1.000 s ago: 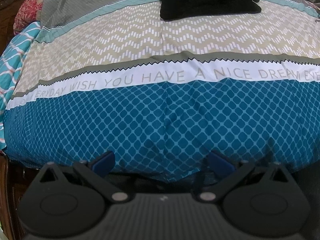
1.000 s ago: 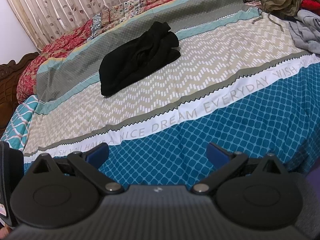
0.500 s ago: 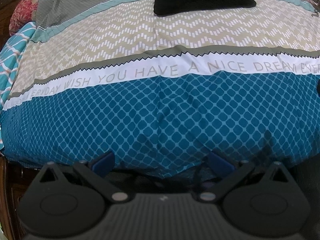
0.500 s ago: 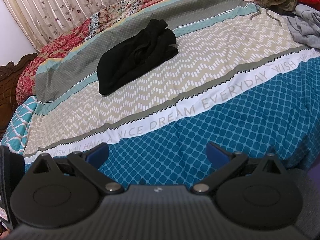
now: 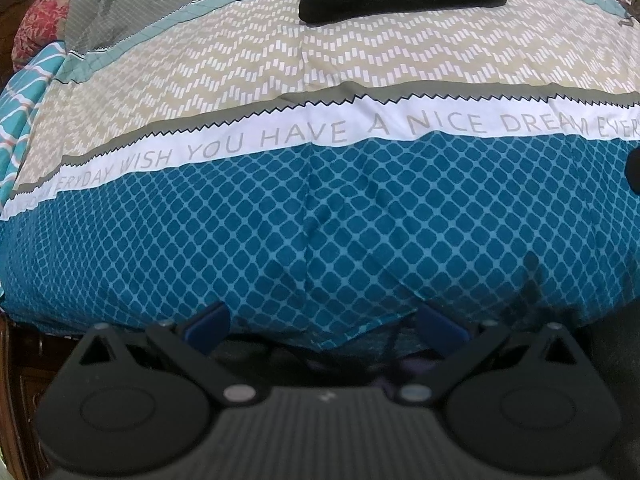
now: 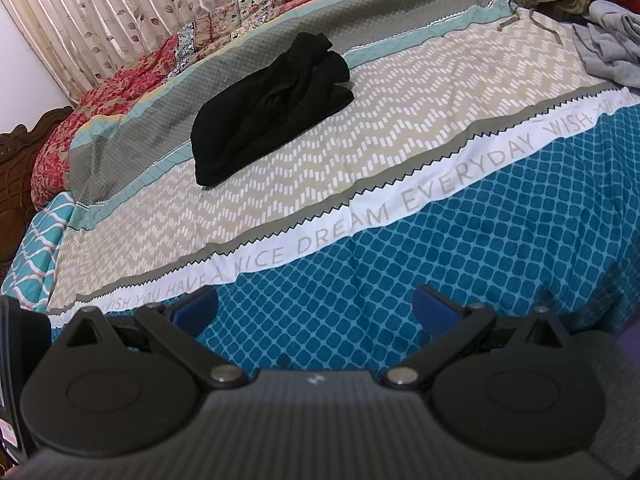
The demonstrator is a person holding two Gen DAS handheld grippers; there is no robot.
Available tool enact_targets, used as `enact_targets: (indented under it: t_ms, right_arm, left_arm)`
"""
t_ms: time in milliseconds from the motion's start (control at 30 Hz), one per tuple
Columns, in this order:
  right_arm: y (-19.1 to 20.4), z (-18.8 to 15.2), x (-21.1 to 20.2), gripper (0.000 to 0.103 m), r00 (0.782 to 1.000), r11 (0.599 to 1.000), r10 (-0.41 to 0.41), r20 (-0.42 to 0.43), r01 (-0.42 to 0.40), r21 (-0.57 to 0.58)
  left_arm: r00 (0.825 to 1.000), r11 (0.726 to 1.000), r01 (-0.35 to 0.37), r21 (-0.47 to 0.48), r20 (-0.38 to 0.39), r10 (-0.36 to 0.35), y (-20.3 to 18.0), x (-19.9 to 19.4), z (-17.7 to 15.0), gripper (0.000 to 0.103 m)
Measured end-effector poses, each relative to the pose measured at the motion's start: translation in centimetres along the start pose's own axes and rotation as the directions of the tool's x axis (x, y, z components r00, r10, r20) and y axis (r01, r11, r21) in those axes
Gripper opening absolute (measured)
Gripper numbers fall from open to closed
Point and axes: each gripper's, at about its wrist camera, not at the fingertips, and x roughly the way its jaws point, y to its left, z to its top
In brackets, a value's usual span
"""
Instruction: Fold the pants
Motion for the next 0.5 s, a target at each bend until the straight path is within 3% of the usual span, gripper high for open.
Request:
enact_targets:
  t_ms: [500]
  right_arm:
    - [-0.05,-0.18,0.18,0.103,1.000,1.000,0.001,-0.006,-0.001,0.006]
  left_arm:
    - [1.000,1.000,0.012,0.005,-0.005,-0.012,0.04,-0.06,-0.05,0.103]
